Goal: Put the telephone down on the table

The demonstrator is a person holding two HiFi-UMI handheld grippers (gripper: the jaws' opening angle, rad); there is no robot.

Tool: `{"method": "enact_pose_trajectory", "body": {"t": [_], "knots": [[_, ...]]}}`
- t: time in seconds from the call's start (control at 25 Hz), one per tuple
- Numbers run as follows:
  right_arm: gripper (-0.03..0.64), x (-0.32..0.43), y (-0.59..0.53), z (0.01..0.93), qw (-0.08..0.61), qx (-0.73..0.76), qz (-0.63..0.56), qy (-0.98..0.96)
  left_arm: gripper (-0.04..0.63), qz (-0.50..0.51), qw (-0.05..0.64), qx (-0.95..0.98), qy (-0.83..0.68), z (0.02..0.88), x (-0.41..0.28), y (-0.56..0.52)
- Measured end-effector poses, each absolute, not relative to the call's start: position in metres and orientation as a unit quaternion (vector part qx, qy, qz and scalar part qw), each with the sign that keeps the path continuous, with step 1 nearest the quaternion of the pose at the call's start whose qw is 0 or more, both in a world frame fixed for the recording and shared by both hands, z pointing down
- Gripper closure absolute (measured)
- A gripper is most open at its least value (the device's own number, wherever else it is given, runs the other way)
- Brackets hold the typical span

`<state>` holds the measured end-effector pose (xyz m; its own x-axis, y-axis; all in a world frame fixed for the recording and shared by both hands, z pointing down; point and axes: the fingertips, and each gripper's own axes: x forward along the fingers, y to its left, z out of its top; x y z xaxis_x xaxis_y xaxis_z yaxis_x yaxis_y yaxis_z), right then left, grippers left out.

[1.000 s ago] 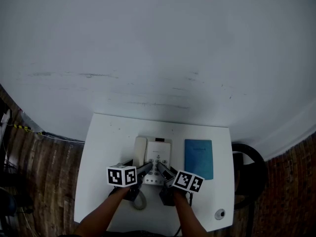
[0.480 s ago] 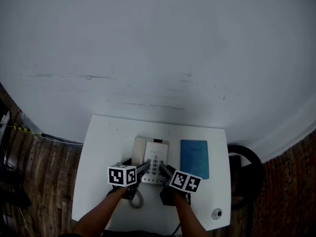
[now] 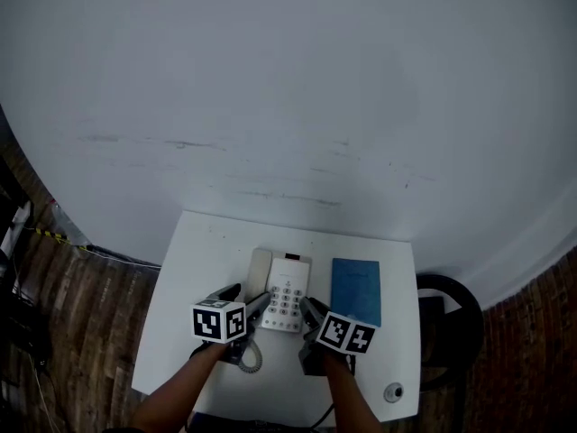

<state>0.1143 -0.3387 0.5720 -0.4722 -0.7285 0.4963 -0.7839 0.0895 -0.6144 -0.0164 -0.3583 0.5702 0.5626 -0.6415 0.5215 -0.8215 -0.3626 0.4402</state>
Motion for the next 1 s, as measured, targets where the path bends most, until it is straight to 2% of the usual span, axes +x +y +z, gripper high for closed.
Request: {"method": "enact_pose_trajectory", "body": {"t": [0.16, 0.76, 0.88, 1.0], "knots": [[0.566, 0.117, -0.333, 0.546, 0.028, 0.506, 0.409, -0.759, 0.322, 0.109, 0.323, 0.824, -0.452, 0.541, -0.013, -0.35], [0.607, 0.127, -0.297, 0.439, 0.027, 0.505, 0.225, -0.833, 0.444, 0.06, 0.188, 0.878, -0.436, 0.428, 0.033, -0.302], [0.614, 0.131, -0.289, 0.428, 0.03, 0.509, 0.193, -0.839, 0.503, 0.061, 0.171, 0.879, -0.441, 0.422, 0.039, -0.292], [0.615, 0.134, -0.283, 0.421, 0.032, 0.505, 0.169, -0.846, 0.526, 0.054, 0.165, 0.878, -0.445, 0.419, 0.045, -0.285]]}}
